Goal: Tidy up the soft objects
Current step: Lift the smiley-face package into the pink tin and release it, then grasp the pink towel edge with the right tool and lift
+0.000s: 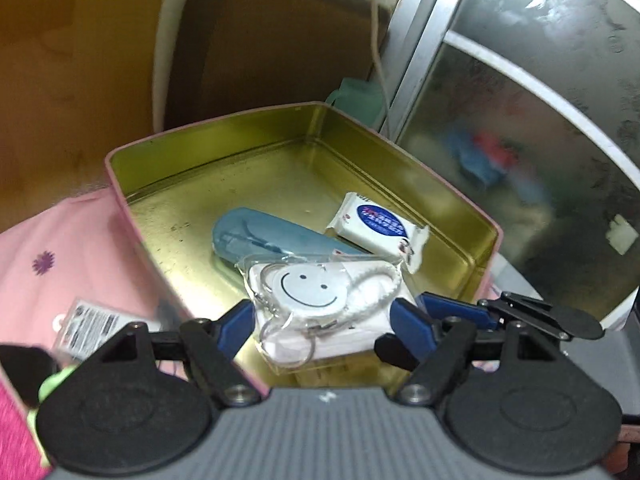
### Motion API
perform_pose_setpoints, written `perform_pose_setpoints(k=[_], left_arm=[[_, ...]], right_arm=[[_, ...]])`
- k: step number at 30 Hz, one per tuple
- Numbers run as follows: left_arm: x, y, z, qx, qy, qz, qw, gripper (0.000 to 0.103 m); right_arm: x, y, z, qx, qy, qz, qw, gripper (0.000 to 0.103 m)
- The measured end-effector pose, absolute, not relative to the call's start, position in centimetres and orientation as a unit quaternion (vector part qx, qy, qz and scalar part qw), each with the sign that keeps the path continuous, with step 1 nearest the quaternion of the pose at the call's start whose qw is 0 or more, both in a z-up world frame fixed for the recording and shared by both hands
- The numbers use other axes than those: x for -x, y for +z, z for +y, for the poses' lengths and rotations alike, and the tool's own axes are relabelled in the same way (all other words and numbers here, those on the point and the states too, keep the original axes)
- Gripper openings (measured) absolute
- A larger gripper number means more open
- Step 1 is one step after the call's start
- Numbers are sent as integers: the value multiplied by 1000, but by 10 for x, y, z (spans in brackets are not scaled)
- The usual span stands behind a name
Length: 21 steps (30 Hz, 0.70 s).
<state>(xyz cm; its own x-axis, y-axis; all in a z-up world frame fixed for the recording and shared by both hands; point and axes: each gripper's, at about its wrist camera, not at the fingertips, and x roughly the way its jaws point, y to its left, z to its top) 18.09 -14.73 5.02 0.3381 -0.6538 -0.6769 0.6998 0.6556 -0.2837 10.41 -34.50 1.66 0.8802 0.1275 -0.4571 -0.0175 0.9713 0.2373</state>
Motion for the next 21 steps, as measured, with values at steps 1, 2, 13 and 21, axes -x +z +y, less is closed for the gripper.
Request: perform_pose_setpoints(k=[1,2,13,21], left_arm=[[-188,48,-154,-30,-413,407,814,76],[-194,44,-160,-32,-411,413,812,79],[-233,30,-186,2,-343,426,837,80],[-192,65,-84,48,-347,364,863,81]], right_arm=[[-111,15,-347,-108,32,248,962,53],[-117,12,-346,-97,26,254,962,53],[-110,3,-326,-17,-99,196,976,53],[-40,27,-279,-61,8,120,991,62]])
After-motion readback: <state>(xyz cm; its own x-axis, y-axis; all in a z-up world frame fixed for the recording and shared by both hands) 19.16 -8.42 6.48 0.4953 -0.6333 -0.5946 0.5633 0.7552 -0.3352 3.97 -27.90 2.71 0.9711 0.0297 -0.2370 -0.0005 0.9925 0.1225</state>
